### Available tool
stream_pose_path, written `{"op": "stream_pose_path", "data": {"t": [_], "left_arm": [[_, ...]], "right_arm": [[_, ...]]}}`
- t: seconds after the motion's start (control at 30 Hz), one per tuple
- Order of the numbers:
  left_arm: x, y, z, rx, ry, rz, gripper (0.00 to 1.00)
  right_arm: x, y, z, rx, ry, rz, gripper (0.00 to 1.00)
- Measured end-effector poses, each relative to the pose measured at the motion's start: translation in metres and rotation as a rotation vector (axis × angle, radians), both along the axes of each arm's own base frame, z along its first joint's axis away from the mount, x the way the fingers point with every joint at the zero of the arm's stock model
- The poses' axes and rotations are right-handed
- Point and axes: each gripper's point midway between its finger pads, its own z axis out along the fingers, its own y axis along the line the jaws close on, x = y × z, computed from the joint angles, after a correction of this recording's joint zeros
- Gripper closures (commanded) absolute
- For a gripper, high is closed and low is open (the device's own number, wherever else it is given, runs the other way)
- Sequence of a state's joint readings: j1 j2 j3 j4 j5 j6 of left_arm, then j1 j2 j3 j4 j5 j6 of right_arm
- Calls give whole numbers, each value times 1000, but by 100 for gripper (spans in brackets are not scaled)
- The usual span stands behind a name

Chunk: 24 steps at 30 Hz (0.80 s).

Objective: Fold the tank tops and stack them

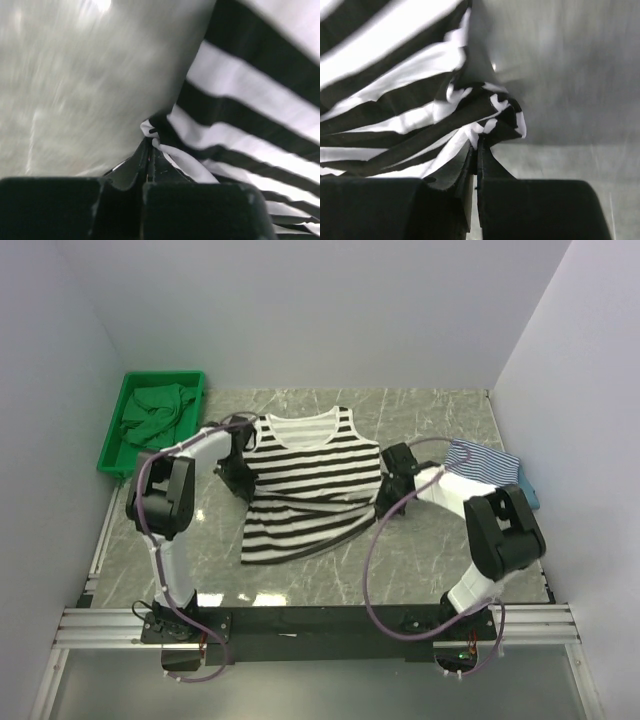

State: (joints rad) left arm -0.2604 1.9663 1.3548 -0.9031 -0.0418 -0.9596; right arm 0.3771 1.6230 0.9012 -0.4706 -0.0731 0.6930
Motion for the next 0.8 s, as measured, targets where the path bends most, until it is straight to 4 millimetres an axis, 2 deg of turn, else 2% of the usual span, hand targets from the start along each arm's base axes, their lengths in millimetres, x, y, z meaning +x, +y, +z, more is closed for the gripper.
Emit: {"op": "stream_pose_path", "data": {"t": [0.13,0.23,0.3,0.33,0.4,0.43,0.5,0.53,0.7,0.8], "left_arm": [[58,2,2,-25,-69,44,100],[112,5,6,-68,-207,77,99],[144,8,10,-96,-306,84,91],[154,10,11,-108,-340,83,76],[164,13,13,-128,-385,73,59],[165,12,14,-140,-407,69,49],[153,12,20,-140,-426,51,46],[140,13,23,-137,-423,44,46],[75,22,41,-95,-404,28,53],[38,31,42,-65,-389,31,55]], "right_arm": [[46,-1,13,7,-63,-25,100],[60,-3,25,15,-107,-21,100],[58,-3,29,17,-113,-9,100],[55,-4,29,18,-113,-5,100],[45,-5,27,22,-106,4,100],[38,-6,26,25,-95,9,100],[26,-9,23,24,-78,15,100],[21,-11,22,21,-70,18,100],[15,-14,20,9,-58,29,100],[15,-14,21,8,-58,31,100]]}}
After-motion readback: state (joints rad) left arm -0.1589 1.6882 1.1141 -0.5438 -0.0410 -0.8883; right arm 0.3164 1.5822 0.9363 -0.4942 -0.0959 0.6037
